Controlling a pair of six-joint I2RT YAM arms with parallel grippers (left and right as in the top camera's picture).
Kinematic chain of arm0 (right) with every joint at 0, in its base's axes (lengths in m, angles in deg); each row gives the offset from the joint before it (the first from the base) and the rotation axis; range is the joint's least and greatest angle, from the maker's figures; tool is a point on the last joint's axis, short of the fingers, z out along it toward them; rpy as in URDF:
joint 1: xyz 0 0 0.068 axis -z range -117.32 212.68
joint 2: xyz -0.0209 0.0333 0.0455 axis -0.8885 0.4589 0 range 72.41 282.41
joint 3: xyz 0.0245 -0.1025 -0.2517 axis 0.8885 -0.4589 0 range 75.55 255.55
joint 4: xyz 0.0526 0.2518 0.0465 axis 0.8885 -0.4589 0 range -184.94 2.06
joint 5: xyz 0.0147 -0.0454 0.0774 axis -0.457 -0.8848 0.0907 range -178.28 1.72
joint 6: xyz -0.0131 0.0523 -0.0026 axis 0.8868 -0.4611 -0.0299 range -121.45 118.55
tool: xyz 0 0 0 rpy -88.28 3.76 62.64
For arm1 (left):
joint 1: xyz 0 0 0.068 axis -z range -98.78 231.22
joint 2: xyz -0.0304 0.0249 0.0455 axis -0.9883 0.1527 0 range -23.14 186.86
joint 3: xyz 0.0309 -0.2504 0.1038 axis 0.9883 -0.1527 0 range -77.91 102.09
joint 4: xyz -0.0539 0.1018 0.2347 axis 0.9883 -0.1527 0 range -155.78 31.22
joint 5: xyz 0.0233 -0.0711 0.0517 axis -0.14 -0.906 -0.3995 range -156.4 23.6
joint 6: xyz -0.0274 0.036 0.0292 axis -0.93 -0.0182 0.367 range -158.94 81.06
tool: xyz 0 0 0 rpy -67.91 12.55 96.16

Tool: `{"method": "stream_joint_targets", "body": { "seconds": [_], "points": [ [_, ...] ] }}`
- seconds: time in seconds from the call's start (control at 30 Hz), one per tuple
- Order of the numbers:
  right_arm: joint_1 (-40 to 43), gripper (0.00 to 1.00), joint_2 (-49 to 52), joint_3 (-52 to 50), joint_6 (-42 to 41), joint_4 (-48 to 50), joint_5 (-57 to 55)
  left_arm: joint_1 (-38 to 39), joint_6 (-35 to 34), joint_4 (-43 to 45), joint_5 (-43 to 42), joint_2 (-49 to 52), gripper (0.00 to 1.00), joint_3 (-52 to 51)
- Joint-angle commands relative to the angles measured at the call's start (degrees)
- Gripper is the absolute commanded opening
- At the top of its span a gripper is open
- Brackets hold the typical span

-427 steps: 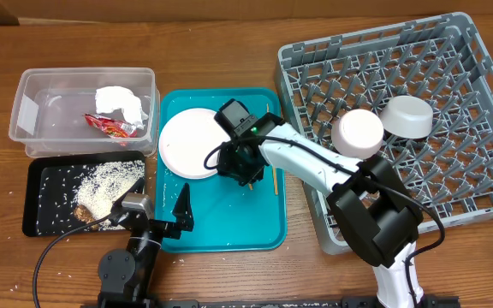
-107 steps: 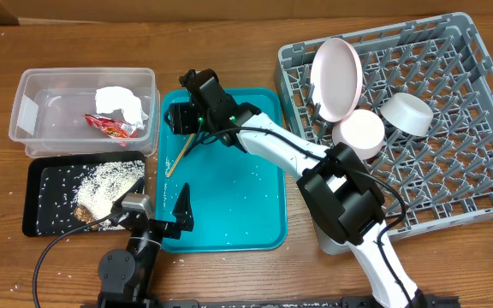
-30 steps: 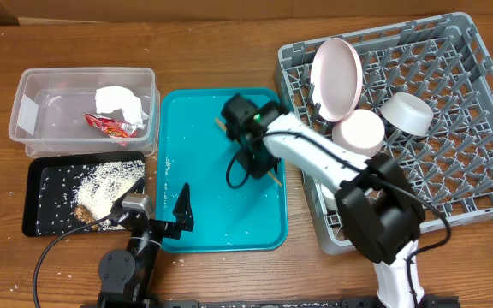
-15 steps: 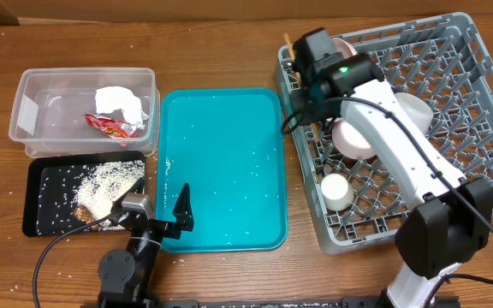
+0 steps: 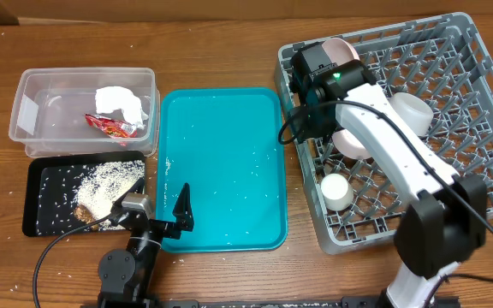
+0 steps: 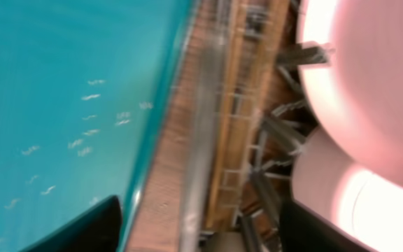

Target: Sort waste into correct bins and load items into the dishwasher

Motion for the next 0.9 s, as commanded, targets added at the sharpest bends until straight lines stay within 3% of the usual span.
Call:
{"method": "stream_joint_targets", "body": {
  "seconds": [0.0, 0.2, 0.33, 0.57, 0.73, 0.87],
  "points": [
    [-3.15, 1.0, -12.31, 4.15, -0.83, 0.61, 7.17, -0.28, -0.13, -0.04, -0.42, -0.39, 1.0, -0.24],
    [-9.18, 1.0, -26.34, 4.2, -2.32, 1.66, 7.67, -0.28, -0.13, -0.04, -0.42, -0.39, 1.0, -0.24],
    [-11.76, 1.0, -32.87, 4.2, -1.01, -3.32, 5.92, -0.28, -0.13, -0.04, -0.42, -0.39, 1.0, -0.24],
    [-7.93, 1.0, -44.46, 4.17, -0.79, -13.09, -3.63, -0.28, -0.13, -0.04, -0.42, -0.39, 1.0, -0.24],
    [-4.81, 1.0, -50.8, 3.63, 1.09, -10.25, -8.28, -0.28, -0.13, -0.04, -0.42, -0.39, 1.0, -0.24],
    [0.61, 1.0, -55.76, -2.03, 5.05, 1.27, -7.21, -0.28, -0.13, -0.04, -0.42, -0.39, 1.0, -0.24]
  ]
}}
